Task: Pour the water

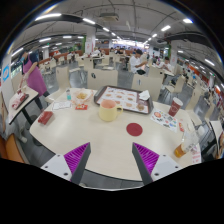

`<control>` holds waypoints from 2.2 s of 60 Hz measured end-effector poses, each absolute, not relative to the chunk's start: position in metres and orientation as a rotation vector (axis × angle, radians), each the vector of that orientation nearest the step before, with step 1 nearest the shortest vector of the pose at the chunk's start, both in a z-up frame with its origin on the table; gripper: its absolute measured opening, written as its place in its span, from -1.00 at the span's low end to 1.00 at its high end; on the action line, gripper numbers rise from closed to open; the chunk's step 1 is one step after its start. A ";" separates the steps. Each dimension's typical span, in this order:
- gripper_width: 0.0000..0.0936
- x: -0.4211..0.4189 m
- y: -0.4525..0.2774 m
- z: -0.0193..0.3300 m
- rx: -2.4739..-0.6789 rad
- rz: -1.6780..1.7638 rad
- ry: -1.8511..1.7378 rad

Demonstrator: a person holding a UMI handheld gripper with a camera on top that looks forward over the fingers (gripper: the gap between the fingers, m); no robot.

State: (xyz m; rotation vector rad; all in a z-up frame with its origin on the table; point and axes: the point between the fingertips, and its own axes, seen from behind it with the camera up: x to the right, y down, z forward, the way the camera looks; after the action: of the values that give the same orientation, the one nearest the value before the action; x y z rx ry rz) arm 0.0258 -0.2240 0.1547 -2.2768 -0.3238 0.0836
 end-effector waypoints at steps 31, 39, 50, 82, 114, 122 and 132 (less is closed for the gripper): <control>0.82 0.298 -0.236 0.085 -2.297 -0.063 -0.004; 0.81 0.354 -0.204 0.076 -2.237 -0.096 0.061; 0.81 0.386 -0.141 0.074 -2.145 -0.081 0.083; -0.03 0.392 -0.075 0.066 -2.048 -0.117 0.080; -0.10 0.310 -0.027 0.189 -1.969 -0.773 -0.235; -0.10 0.251 0.003 0.232 -1.880 -0.996 -0.452; -0.09 0.165 0.041 0.250 -1.706 -1.249 -0.826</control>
State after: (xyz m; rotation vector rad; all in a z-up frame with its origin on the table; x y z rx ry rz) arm 0.1655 0.0411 0.2497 -1.7065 -0.8260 -1.2490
